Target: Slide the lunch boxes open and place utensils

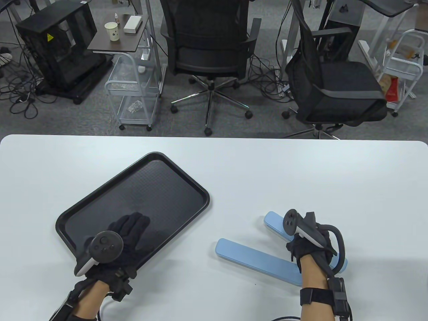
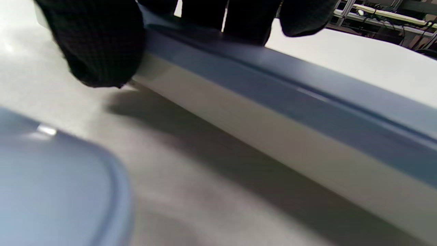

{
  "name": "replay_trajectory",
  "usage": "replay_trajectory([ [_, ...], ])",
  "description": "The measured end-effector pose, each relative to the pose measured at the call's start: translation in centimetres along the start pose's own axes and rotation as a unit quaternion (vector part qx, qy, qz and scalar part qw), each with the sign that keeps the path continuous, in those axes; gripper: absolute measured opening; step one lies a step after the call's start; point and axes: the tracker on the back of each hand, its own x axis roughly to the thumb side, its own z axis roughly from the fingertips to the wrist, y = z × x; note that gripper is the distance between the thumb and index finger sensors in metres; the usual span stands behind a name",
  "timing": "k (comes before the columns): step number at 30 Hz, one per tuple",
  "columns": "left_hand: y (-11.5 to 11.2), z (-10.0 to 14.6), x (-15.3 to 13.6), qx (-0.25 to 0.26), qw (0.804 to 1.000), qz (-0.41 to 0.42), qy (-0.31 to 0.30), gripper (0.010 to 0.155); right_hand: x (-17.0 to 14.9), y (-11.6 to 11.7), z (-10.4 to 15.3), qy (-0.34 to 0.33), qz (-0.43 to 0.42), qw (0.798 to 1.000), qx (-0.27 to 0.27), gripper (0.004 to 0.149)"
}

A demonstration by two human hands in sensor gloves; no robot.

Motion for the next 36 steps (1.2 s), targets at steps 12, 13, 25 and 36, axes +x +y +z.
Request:
replay_trajectory([
  [12, 0.0, 0.0, -0.1, -0.004, 1.000, 0.003, 0.007, 0.078, -1.4, -4.2, 3.8, -0.028, -0.092, 0.990, -0.104, 0.083],
  [13, 0.0, 0.0, -0.1, -0.004, 1.000, 0.003, 0.007, 0.078, -1.4, -4.6, 4.2, -0.031, -0.096, 0.988, -0.117, 0.083],
  [25, -0.2, -0.1, 0.0, -0.005, 1.000, -0.002, 0.002, 0.079, 4.3, -10.0, 13.4, -0.145, -0.109, 0.945, -0.271, 0.077],
  [36, -0.7, -0.1, 0.5, -0.021, 1.000, -0.008, -0.005, 0.080, 11.0, -6.8, 13.7, -0.218, -0.078, 0.941, -0.245, 0.075],
])
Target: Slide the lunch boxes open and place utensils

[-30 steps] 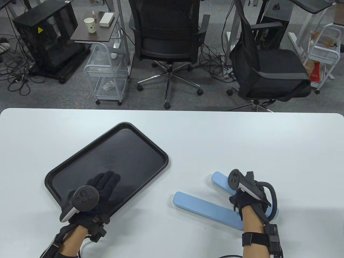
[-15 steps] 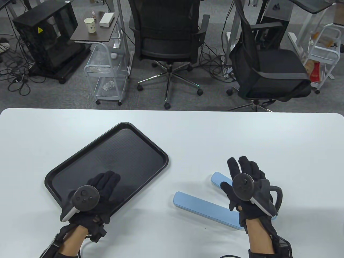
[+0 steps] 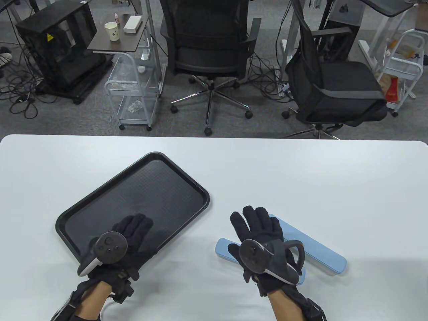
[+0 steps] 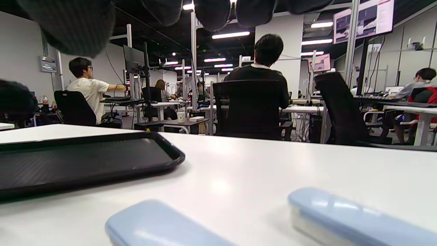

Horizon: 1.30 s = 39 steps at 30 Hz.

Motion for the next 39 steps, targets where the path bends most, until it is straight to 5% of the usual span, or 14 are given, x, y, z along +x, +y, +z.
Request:
replay_trajectory([
  [16, -0.9, -0.3, 1.0, -0.018, 1.000, -0.018, -0.011, 0.079, 0.3, 6.5, -0.7, -0.007, 0.000, 0.997, 0.083, 0.075],
  [39, -2.0, -0.9, 1.6, -0.044, 0.998, -0.033, -0.004, 0.079, -0.1, 5.9, 0.1, -0.009, -0.028, 0.997, 0.069, 0.076],
])
